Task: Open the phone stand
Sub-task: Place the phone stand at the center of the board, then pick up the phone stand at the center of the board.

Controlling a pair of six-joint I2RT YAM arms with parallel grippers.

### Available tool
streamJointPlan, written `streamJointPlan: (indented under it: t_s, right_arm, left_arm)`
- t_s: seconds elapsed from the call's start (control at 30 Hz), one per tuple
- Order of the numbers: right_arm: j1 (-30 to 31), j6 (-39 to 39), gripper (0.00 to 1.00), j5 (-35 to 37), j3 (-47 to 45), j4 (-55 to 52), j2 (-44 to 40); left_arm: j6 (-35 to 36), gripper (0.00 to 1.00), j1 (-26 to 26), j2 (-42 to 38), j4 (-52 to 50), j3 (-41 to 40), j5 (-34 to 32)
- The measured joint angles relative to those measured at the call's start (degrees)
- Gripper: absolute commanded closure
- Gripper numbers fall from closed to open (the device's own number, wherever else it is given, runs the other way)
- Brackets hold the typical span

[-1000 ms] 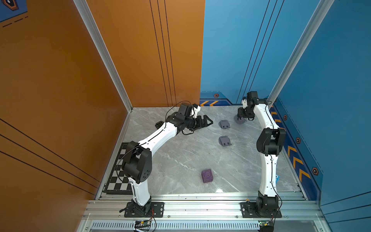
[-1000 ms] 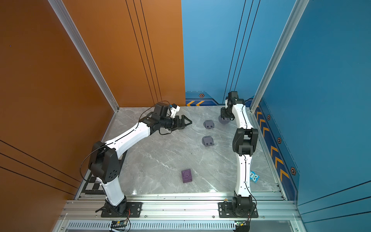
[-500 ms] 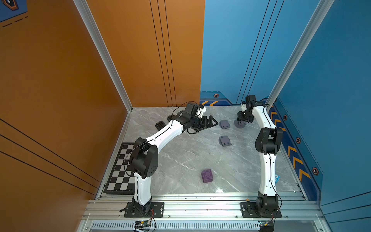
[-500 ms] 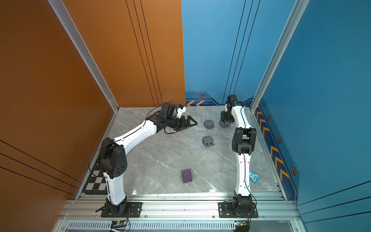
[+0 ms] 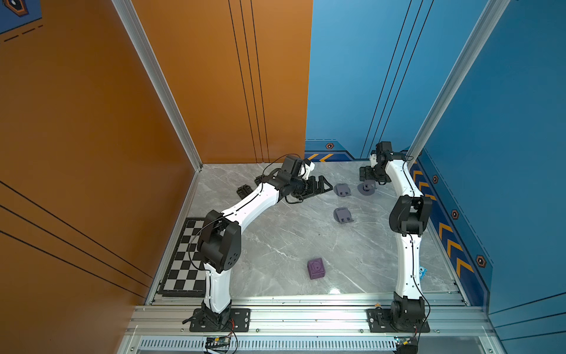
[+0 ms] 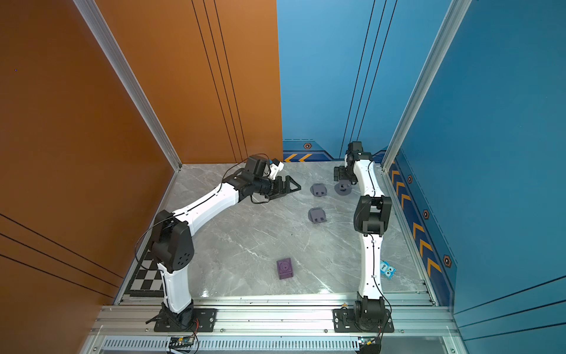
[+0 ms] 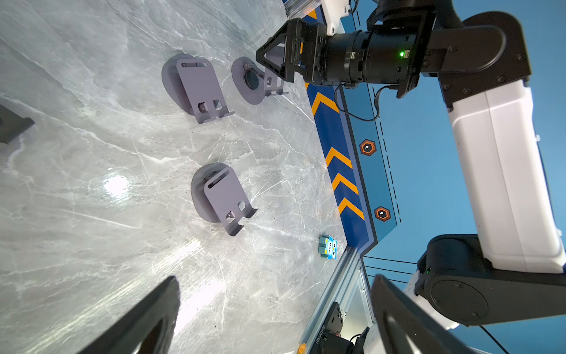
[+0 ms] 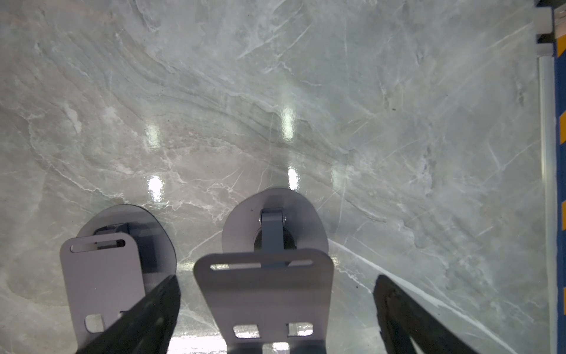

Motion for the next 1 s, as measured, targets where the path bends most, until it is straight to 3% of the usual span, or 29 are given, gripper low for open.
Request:
streamJointPlan:
  t_s: [0.2,0.37,0.67,1.0]
  right_arm:
    - [0.9,2.8,0.0,1.3,-0.3,-0.9,-1.7]
    - [2.6,4.7,0.0,1.5,-5.9,-1.4,-9.6]
    - [7.0,5.6,0.0,-2.1,-29.0,0.7,-26.3]
    - [17.8,5.1,0.0,-2.6,-46.9,2.2,-31.8]
  left_arm:
    - [0.6,0.02,0.0,-0.4,0.1,-1.2,-0.3]
    - [1.8,0.02,0.0,-3.1,-0.1,-5.6,-1.2]
    - [4.9,0.02,-0.1,-13.2,-0.2,-15.6,-3.8]
    - [7.1,0.02,-1.5,-22.1,1.3,-30.8,-6.8]
